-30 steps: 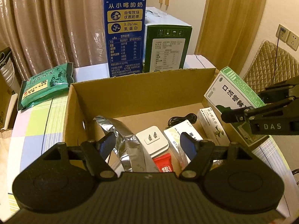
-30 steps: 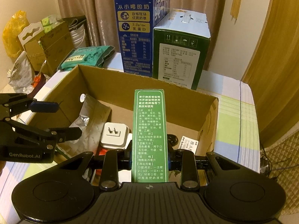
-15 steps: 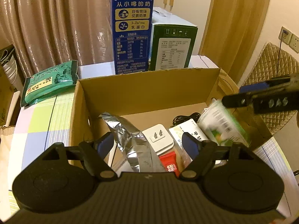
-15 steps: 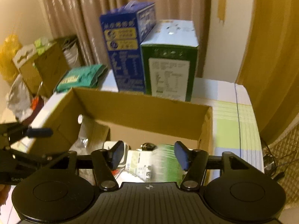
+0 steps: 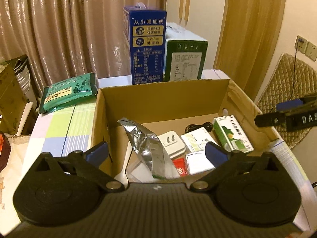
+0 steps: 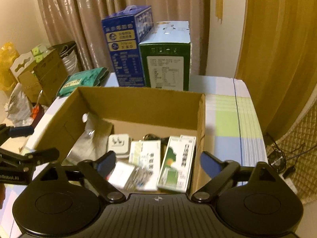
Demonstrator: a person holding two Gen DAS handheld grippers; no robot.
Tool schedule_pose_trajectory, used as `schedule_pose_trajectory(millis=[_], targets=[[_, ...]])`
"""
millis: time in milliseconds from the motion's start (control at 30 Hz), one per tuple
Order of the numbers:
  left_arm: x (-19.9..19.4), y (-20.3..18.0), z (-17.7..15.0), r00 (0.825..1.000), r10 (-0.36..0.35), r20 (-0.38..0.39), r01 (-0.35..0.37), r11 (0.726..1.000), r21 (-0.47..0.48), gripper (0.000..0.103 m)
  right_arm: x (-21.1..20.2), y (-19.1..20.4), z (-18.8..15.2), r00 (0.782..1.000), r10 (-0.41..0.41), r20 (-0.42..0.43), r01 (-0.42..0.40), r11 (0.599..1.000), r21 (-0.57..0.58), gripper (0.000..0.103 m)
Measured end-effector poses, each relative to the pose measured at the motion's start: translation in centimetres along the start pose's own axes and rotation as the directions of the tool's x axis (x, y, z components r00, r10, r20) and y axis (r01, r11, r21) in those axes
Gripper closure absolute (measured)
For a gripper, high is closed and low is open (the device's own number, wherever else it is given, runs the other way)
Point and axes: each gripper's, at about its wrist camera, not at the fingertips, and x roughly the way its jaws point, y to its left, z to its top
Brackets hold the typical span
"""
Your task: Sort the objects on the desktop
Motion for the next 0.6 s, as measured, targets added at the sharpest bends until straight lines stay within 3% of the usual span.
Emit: schedule_pose_trajectory(millis=[100, 533, 600], targets=[[-1.9, -0.4, -0.6, 1.0, 0.013, -0.003, -0.013, 1.0, -0.008, 0.001, -1.8, 1.0, -1.1, 1.0, -0.003, 0.004, 0.003, 1.0, -0.003, 0.002], [-11.9, -0.5, -4.6, 0.998, 0.058, 0.012, -0.056, 0.994, -0.092, 0.001, -9.6, 5.2, -7.0, 0.999, -0.035, -0.017, 0.036, 0.999, 0.011, 0.002], [-13.2, -0.8, -5.4, 0.995, 0.101, 0.015, -0.1, 0.993, -0.069, 0.001, -10.9, 5.8, -8.0, 1.0, -0.028, -0.013, 0.029, 0.999, 0.03, 0.002]])
